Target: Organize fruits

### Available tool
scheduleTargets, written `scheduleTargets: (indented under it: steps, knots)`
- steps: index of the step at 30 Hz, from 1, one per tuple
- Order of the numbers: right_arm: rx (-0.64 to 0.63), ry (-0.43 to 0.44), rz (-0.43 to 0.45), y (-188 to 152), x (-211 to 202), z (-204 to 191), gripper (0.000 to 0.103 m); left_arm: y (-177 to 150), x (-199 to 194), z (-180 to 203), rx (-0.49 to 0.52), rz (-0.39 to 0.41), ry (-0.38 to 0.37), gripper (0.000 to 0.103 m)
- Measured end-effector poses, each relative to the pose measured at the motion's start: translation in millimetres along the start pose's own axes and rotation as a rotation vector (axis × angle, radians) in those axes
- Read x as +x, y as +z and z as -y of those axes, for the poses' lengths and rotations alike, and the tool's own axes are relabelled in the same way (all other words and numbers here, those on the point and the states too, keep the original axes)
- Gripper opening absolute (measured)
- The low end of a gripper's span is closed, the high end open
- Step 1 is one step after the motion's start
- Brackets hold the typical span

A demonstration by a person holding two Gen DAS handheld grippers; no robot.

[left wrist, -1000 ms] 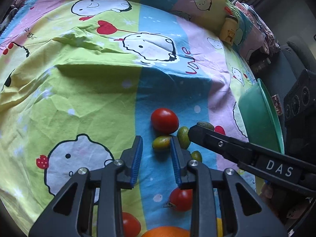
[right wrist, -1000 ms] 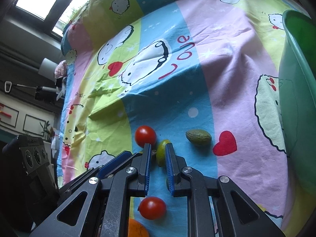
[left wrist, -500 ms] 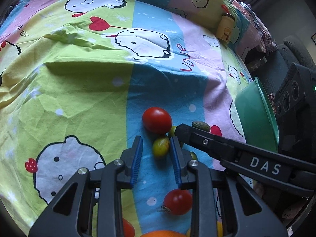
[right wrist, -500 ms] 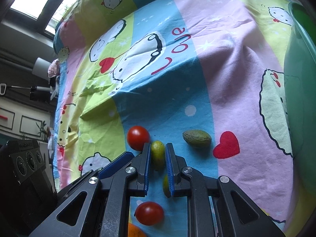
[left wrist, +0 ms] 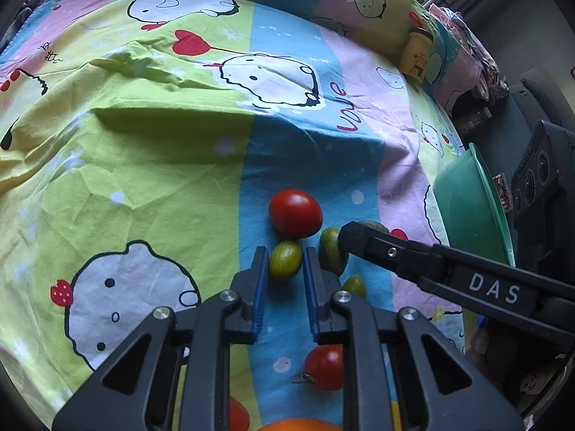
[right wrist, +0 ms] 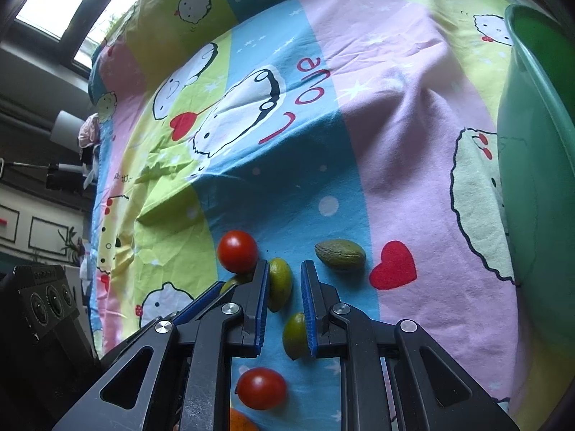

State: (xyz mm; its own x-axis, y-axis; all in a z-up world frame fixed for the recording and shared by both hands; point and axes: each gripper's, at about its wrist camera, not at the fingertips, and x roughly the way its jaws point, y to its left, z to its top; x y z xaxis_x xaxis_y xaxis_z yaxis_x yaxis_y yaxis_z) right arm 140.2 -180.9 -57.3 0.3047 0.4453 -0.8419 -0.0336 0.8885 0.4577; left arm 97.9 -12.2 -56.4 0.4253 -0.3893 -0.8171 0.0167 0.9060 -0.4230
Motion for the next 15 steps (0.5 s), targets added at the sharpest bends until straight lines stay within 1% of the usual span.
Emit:
scheduleTargets:
  steps: [5,8,15]
  knots:
    - [0.0,0.019,-0.006,0,0,0,0.018,-2,-5,-5,-0.012,0.009,0.022,0.019]
    - [-0.017,0.023,-0.014,-1,2,-5,0.018,-2,-7,-9,-0.025,0.011,0.022,0.019]
    - [-0.045,-0.002,-0.032,-3,10,-13,0.018,-3,-12,-17,-0.052,0.019,0.035,0.019]
